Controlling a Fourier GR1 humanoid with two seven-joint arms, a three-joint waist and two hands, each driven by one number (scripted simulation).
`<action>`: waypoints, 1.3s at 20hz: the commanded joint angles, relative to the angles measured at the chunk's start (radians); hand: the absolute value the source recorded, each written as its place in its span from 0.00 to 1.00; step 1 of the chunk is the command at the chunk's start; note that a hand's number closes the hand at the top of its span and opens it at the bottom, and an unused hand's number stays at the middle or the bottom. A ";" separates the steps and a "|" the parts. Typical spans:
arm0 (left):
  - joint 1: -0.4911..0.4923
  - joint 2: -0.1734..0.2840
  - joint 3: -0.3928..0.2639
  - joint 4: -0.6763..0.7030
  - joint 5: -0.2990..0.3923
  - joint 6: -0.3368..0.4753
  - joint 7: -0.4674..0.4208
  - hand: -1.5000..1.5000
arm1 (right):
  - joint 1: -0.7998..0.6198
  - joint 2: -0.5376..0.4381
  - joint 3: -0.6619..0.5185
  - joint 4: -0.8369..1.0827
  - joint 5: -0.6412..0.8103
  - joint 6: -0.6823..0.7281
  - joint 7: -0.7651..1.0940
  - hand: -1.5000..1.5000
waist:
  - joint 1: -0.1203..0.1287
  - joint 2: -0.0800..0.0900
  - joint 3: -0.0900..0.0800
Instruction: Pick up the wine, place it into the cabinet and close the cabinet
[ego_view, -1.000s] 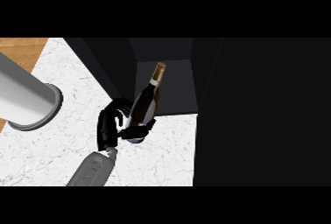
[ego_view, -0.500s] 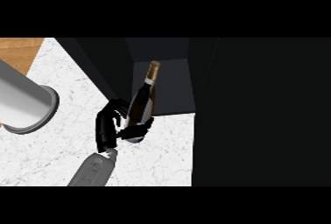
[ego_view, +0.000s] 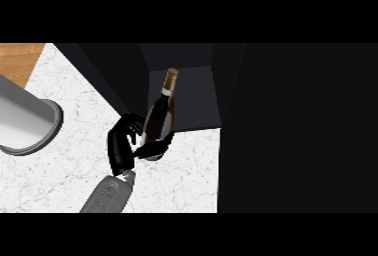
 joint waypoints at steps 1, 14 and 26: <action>-0.259 0.008 -0.019 0.179 -0.043 -0.109 0.063 1.00 | 0.017 -0.011 -0.004 -0.029 -0.075 0.017 0.013 0.00 | -0.038 0.026 -0.013; -0.269 -0.007 -0.105 0.168 -0.167 -0.050 0.139 1.00 | 0.001 -0.002 0.022 -0.018 -0.071 0.041 -0.009 0.00 | -0.074 0.028 -0.013; -0.276 0.003 -0.095 0.234 -0.292 0.013 0.311 1.00 | 0.000 -0.016 -0.008 -0.016 -0.091 0.049 -0.002 0.00 | -0.076 0.030 -0.011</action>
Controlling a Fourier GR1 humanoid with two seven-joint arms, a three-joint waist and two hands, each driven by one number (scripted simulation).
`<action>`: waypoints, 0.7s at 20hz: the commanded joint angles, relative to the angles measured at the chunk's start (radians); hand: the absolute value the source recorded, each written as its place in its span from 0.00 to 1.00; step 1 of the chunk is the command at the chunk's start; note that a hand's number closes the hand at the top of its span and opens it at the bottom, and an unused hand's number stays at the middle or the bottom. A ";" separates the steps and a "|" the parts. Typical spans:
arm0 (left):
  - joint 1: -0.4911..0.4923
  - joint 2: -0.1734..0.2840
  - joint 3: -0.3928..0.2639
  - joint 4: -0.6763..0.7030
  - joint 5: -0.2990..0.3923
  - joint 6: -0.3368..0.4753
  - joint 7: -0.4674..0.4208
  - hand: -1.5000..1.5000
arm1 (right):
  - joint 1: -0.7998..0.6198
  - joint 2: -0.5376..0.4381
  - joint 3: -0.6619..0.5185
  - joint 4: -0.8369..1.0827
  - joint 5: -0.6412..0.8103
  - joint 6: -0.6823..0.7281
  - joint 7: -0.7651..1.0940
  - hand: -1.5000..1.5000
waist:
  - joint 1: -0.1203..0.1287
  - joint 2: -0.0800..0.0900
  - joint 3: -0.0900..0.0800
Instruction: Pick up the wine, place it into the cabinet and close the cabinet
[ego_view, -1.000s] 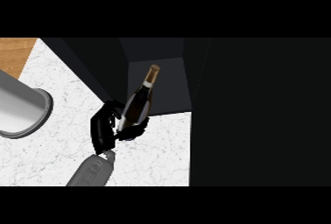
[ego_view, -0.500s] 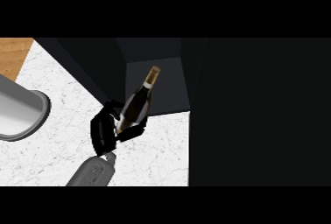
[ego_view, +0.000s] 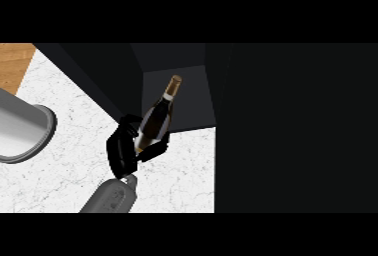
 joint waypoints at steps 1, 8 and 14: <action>-0.271 -0.030 0.018 0.165 -0.030 -0.143 0.096 1.00 | 0.005 -0.009 -0.022 -0.013 -0.051 0.009 -0.001 0.00 | -0.033 0.028 -0.015; -0.310 -0.040 0.017 0.221 -0.121 -0.127 0.166 0.00 | 0.015 -0.014 -0.022 -0.017 -0.054 0.016 -0.002 0.00 | -0.032 0.027 -0.017; -0.368 -0.062 0.006 0.291 -0.163 -0.177 0.261 0.00 | 0.013 -0.008 -0.002 -0.023 -0.047 0.008 0.015 0.00 | -0.008 0.025 -0.020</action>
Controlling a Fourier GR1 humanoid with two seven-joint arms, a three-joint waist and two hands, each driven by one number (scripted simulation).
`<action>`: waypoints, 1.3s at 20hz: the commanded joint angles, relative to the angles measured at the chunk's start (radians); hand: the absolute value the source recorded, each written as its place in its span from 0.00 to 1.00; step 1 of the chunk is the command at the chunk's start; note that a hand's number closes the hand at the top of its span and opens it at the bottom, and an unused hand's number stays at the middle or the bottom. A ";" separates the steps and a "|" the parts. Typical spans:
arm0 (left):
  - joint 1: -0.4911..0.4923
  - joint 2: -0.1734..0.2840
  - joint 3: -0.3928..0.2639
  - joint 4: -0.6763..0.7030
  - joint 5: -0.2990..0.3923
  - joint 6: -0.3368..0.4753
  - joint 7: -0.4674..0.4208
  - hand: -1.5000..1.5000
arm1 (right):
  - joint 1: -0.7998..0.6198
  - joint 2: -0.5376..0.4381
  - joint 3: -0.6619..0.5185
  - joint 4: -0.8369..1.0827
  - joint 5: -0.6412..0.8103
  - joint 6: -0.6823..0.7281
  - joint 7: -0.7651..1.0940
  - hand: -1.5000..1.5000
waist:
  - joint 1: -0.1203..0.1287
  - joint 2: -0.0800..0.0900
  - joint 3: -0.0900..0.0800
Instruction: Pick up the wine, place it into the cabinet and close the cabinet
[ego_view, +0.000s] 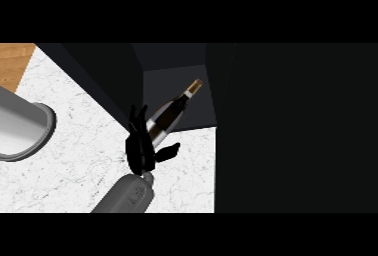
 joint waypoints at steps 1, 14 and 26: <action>-0.281 0.027 0.070 0.142 -0.021 -0.127 0.059 0.00 | 0.028 -0.007 -0.010 -0.038 -0.044 0.002 0.010 0.00 | -0.040 0.019 -0.012; -0.244 -0.003 -0.035 0.021 0.082 -0.074 0.120 0.00 | 0.034 0.005 0.023 -0.036 -0.043 0.000 0.016 0.00 | -0.007 0.002 -0.019; -0.227 -0.018 -0.014 -0.122 0.176 0.039 0.112 0.00 | 0.023 0.009 0.026 -0.014 -0.026 -0.016 0.023 0.00 | 0.014 -0.019 -0.019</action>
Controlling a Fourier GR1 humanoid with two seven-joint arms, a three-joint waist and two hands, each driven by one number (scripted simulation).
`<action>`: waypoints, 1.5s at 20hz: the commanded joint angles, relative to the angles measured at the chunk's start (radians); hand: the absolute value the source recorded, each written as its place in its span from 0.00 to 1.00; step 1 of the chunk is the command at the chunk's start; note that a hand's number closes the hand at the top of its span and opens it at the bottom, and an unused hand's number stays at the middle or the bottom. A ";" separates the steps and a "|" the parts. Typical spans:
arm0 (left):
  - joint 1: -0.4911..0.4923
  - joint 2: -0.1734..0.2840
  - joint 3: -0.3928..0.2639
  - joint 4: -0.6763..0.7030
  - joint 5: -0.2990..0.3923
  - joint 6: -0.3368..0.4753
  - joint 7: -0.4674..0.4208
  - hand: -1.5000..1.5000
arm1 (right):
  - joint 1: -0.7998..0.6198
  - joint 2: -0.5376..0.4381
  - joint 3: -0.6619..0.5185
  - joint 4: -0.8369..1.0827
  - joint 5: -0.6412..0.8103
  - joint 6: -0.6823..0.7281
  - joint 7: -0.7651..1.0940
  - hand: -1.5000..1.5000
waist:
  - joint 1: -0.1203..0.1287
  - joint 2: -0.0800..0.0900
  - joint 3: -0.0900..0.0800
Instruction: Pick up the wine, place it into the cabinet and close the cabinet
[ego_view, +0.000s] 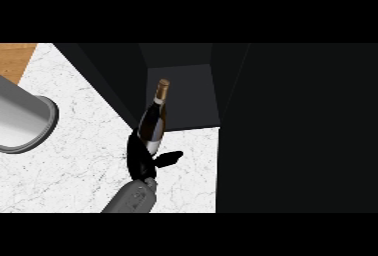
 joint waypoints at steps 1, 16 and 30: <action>-0.249 0.003 -0.013 -0.137 -0.067 0.047 -0.151 0.00 | 0.007 0.002 -0.004 -0.022 -0.017 -0.009 0.010 0.00 | -0.020 -0.027 0.004; -0.238 0.008 -0.055 -0.339 0.115 -0.019 -0.270 0.00 | 0.008 0.007 0.006 -0.027 0.006 -0.031 0.022 0.00 | 0.029 -0.036 0.001; 0.010 0.088 -0.096 -0.734 0.426 -0.245 -0.626 0.00 | 0.038 -0.034 -0.058 -0.180 -0.007 -0.103 0.102 0.00 | 0.089 -0.018 0.006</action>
